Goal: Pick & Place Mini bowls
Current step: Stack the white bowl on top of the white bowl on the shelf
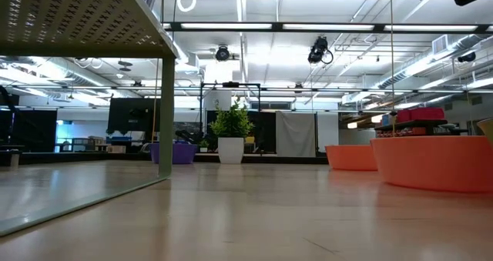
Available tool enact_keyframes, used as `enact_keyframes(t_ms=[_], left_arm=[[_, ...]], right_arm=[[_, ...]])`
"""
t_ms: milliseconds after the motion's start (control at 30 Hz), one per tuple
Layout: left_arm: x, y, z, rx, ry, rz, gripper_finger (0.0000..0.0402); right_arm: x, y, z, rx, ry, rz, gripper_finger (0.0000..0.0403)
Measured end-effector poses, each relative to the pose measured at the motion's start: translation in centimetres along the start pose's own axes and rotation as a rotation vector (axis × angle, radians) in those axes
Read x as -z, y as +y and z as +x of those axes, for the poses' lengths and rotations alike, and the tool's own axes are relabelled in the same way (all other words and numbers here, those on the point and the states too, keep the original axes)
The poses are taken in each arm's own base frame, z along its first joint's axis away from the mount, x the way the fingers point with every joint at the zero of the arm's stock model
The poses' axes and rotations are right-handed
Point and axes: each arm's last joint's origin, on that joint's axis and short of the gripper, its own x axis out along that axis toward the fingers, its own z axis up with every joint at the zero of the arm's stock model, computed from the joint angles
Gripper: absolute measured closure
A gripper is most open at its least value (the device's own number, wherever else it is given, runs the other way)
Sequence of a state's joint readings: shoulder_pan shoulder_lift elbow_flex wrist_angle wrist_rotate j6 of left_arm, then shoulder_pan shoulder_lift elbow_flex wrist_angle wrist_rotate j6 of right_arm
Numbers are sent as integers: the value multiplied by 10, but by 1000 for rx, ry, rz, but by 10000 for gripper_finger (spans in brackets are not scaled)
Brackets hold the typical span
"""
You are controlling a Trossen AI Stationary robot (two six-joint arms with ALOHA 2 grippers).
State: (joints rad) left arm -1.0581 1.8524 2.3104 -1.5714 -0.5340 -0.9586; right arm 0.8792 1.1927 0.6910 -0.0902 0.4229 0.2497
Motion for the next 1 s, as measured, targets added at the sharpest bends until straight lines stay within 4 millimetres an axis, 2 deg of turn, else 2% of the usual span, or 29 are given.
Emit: enact_keyframes(t_ms=[167,300,533,600,767,1000], left_arm=[[4,-3,-2,-19,-37,28,395],[5,0,8,-58,-15,184,395],[-10,27,21,-144,25,535,395],[-14,40,19,-150,37,581,395],[-9,72,9,-170,55,511,395],[26,102,-9,-89,135,272,395]], right_arm=[[-1,-4,1,14,0,8,319],[-1,-7,3,25,0,15,319],[-2,-11,4,43,0,25,319],[-2,-11,4,43,0,25,319],[-2,-11,4,42,0,29,319],[-2,-11,4,42,0,30,319]])
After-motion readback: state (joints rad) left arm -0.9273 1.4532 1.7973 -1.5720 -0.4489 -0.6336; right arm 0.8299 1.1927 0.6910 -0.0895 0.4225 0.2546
